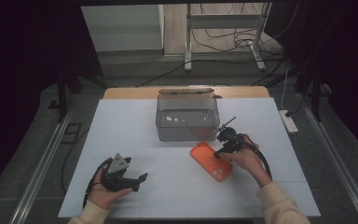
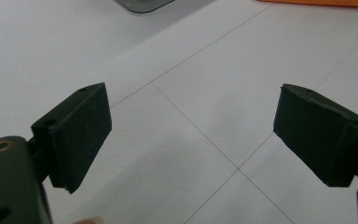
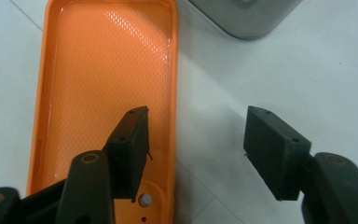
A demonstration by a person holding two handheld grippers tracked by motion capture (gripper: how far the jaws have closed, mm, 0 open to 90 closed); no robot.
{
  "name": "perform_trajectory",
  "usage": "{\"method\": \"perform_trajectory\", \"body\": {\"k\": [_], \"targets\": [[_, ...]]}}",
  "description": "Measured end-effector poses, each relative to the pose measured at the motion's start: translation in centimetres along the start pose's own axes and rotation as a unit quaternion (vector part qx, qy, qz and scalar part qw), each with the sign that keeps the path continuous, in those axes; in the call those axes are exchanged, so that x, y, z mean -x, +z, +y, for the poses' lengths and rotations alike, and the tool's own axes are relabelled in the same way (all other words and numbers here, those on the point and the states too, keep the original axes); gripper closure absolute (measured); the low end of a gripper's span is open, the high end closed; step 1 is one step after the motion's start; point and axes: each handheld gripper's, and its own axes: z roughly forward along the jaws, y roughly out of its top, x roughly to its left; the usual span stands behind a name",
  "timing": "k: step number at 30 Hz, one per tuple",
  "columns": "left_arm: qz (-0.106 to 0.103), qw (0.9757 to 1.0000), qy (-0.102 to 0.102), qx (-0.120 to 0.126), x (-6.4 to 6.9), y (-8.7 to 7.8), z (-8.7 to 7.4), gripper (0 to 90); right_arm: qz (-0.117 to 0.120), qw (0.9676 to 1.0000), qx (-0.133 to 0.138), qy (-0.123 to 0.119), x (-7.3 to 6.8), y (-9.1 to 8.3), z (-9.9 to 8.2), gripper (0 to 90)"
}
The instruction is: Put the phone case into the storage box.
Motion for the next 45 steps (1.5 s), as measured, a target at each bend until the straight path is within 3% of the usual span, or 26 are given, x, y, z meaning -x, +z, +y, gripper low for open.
{"method": "perform_trajectory", "body": {"k": [10,29,45], "targets": [[0.000,1.0000,0.001,-0.001,0.00,0.04,-0.02,11.3,0.005,0.9999,-0.010,-0.012,-0.14,0.17,-0.02,48.9],[0.000,1.0000,0.002,-0.002,0.03,0.07,-0.01,11.2,0.046,0.9985,-0.028,-0.010,-0.05,0.11,0.21,67.4],[-0.001,1.0000,0.003,-0.002,0.03,0.04,-0.02,11.3,0.050,0.9979,-0.038,-0.013,-0.32,0.20,0.69,78.1]]}}
